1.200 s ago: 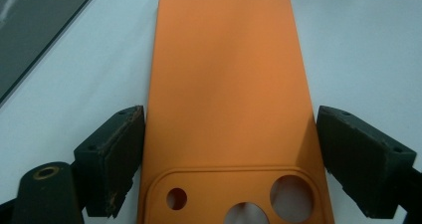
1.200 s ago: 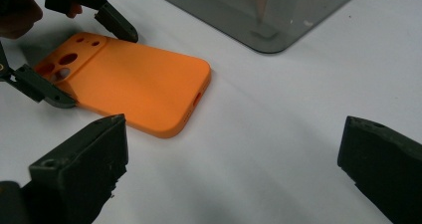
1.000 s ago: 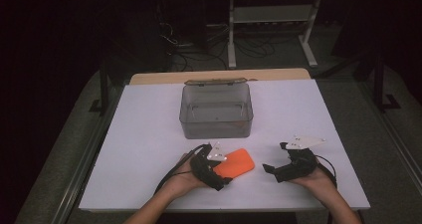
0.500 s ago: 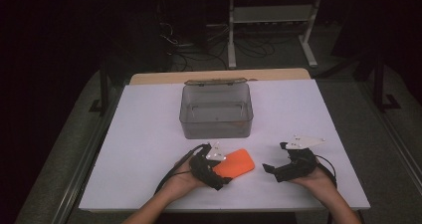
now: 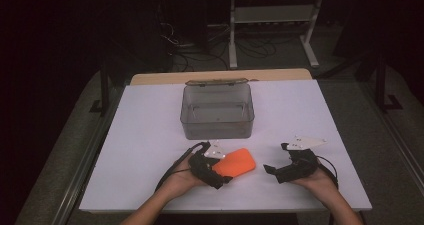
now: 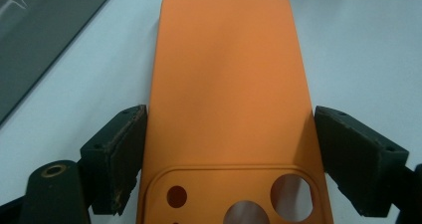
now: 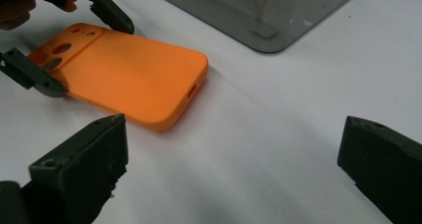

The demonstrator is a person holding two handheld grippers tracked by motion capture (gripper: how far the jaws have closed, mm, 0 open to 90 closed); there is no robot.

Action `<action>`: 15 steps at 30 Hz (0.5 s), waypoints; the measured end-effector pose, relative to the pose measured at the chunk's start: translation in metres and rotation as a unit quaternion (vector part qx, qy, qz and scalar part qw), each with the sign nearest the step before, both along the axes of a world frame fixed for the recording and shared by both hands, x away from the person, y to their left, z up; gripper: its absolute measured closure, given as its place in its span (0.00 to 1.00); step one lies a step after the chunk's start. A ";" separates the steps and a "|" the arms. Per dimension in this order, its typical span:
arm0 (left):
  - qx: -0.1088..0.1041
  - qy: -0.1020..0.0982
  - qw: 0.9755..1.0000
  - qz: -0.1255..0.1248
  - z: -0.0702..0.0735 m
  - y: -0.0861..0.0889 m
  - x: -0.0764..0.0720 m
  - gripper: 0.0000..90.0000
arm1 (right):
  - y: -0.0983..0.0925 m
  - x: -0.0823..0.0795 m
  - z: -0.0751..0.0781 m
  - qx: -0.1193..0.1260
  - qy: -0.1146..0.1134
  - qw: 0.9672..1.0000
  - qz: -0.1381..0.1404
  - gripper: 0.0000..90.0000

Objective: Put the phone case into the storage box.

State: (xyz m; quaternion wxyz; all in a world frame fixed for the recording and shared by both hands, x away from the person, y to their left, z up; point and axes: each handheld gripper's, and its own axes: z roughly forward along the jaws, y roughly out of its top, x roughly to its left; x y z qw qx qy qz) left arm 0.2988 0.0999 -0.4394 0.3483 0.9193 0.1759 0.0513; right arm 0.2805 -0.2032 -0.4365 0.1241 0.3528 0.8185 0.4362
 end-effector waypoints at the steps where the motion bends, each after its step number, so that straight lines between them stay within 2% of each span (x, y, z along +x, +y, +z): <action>1: -0.001 -0.002 1.000 0.000 0.001 0.000 0.000 0.18 | 0.000 0.000 0.000 0.000 0.000 1.000 0.000 0.00; 6: -0.008 -0.003 1.000 0.001 0.007 0.003 0.002 0.18 | 0.000 0.000 0.000 0.001 0.001 1.000 0.000 0.00; 15: -0.009 -0.005 1.000 -0.005 0.016 0.011 0.007 0.18 | 0.000 0.001 0.000 0.001 0.002 1.000 0.000 0.00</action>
